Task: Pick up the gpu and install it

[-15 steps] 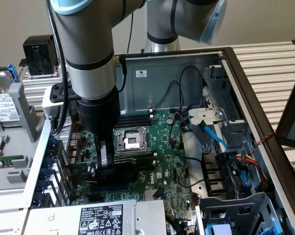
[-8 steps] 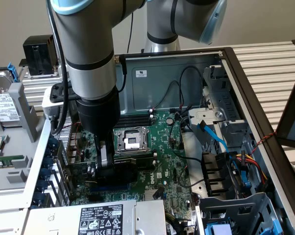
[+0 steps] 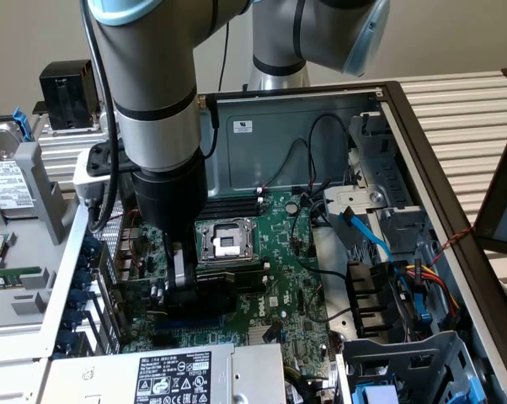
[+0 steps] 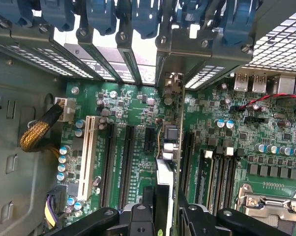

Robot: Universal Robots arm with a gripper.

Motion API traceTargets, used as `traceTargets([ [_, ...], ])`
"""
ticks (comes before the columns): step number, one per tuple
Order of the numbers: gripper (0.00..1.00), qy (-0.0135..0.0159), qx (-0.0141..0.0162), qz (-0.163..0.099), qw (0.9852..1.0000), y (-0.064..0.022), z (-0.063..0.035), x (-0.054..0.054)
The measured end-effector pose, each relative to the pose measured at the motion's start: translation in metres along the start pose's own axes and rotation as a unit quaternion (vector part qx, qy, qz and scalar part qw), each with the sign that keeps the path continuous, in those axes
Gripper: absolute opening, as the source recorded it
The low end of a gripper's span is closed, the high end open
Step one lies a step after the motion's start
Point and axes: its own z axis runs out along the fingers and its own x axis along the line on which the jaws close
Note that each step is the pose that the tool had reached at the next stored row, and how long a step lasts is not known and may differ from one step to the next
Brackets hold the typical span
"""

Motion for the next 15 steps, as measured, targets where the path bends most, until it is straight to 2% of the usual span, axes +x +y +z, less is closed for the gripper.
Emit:
traceTargets([
  [15,0.27,0.0001,0.0000,0.000,1.0000,0.0000,0.0007,-0.0001],
])
